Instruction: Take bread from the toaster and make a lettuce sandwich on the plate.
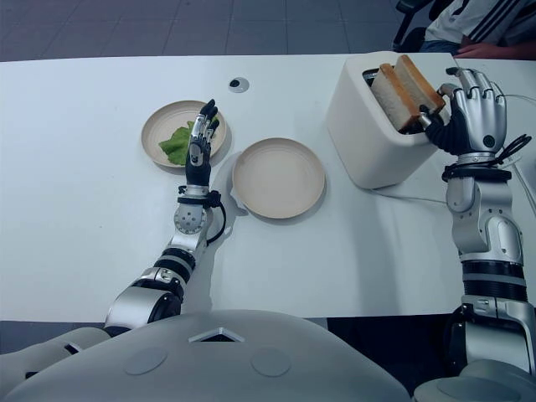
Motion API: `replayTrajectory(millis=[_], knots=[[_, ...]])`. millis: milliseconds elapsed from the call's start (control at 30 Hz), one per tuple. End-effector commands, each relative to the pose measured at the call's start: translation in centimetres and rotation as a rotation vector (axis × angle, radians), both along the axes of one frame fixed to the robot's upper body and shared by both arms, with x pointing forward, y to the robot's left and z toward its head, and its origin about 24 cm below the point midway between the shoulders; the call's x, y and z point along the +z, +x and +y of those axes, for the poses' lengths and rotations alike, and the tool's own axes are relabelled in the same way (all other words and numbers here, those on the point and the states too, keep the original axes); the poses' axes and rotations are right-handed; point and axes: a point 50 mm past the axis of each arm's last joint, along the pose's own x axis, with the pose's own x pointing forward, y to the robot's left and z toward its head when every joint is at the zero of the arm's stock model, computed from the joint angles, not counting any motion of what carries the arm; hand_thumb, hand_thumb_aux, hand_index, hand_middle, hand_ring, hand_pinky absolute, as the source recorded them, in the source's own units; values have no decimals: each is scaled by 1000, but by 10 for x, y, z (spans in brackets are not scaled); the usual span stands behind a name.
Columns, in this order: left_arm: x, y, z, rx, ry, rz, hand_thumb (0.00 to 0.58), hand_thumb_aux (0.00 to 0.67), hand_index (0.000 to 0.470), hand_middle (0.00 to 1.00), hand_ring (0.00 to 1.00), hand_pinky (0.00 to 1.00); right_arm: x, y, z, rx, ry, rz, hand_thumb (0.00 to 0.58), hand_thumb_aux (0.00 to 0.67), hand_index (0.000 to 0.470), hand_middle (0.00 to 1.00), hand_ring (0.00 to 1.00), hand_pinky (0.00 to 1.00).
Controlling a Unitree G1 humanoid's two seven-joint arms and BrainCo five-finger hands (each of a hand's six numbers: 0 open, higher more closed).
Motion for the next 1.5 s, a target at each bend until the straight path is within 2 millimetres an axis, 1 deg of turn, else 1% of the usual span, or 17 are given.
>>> replayTrajectory(millis=[33,67,100,200,267,333,433,533,600,733,867,933,1100,1233,1367,1433,1500], knots=[[-6,-5,-1,3,-1,27,0,0,0,0,0,0,11,-3,13,27,7,-120,580,670,470,804,804,804],[-6,-5,-1,5,-1,28,0,0,0,0,0,0,13,-3,15,28,9,-153,580,670,470,898,898,898],[-6,-6,0,6,-1,28,0,0,0,0,0,0,15,-3,16,27,15,-186,580,670,470,941,941,941],[-7,-6,1,8,0,31,0,0,0,0,0,0,33,-10,25,55,50,-397,580,670,470,973,973,973],[-8,-7,1,8,1,33,0,0,0,0,0,0,50,-26,45,196,93,-595,580,670,470,1000,1000,1000],[-8,-8,2,12,1,34,0,0,0,0,0,0,55,-41,75,433,171,-658,580,670,470,1000,1000,1000],[-6,-7,7,34,-1,20,0,0,0,0,0,0,53,-51,107,768,451,-519,580,670,470,1000,1000,1000],[-3,-4,12,65,0,3,0,0,0,0,0,0,37,-40,126,965,727,-220,580,670,470,1000,1000,1000],[1,-1,17,89,13,-18,0,0,0,0,0,0,20,-27,133,963,807,-58,580,670,470,1000,1000,1000],[11,7,47,263,105,-63,0,0,0,0,0,0,-34,11,146,841,936,235,580,670,470,1000,1000,1000],[20,11,76,409,201,-102,0,0,0,0,0,0,-79,32,152,725,1007,363,580,670,470,1000,1000,1000],[22,12,87,459,252,-104,0,0,0,0,0,0,-93,36,154,695,1027,406,580,670,470,1000,1000,1000],[28,20,111,544,411,-105,0,0,0,0,0,0,-118,25,146,659,996,581,580,670,470,1000,1000,1000],[31,32,118,566,608,-97,0,0,0,0,0,0,-118,18,136,646,978,646,580,670,470,1000,1000,1000],[30,47,128,595,875,-58,0,0,0,0,0,0,-120,22,131,598,949,705,580,670,470,1000,1000,1000],[27,55,134,601,1032,-12,0,0,0,0,0,0,-121,24,128,566,885,733,580,670,470,1000,1000,1000],[20,60,138,578,1190,50,0,0,0,0,0,0,-126,27,124,514,696,769,580,670,470,1000,1000,1000]])
